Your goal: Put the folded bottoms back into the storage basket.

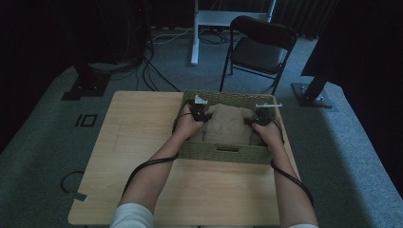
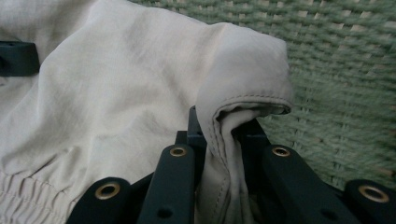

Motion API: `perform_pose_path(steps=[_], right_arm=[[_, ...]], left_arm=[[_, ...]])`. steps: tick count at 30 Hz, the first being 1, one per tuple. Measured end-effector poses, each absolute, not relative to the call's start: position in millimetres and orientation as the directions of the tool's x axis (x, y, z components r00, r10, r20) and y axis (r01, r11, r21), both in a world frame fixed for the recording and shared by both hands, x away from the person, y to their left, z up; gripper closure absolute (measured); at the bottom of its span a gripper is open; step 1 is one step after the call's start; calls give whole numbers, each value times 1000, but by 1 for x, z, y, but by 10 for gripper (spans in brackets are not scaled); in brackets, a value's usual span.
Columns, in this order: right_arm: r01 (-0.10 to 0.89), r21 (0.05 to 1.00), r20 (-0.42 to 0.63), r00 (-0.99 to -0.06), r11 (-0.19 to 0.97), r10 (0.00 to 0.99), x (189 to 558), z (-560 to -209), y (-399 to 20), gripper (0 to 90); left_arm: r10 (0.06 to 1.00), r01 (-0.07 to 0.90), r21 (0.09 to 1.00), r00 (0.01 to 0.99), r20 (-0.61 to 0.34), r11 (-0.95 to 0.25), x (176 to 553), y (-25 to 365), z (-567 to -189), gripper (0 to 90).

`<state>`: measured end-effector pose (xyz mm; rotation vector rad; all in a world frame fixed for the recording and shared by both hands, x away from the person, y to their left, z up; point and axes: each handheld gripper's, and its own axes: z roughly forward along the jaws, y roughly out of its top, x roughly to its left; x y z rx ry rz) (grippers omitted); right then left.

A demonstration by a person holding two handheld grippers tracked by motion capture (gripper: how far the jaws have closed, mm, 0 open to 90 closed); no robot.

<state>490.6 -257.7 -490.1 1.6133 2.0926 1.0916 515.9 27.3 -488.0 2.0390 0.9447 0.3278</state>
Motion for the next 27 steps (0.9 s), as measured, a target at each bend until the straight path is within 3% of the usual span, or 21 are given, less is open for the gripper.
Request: perform_pose_path(steps=[1,6,9,16,24,27], right_arm=[[705,704,218,-336,91,916,491,-491,-257,789],[679,722,156,-345,131,925,496,-495,-256,500],[673,725,150,-362,147,920,496,-496,-256,397],[657,744,153,-344,120,926,496,-484,-256,238],[636,755,108,-365,163,925,490,-465,-253,184],[639,754,113,-351,150,930,487,-460,-253,171]], left_arm=[[723,490,790,685,-87,-369,517,27,-491,787],[751,506,779,657,-69,-371,521,27,-500,398],[754,536,755,651,-85,-378,522,28,-501,322],[779,579,725,620,-92,-374,519,27,-487,279],[759,572,721,643,-100,-390,511,29,-463,256],[751,568,723,652,-103,-393,507,31,-452,206]])
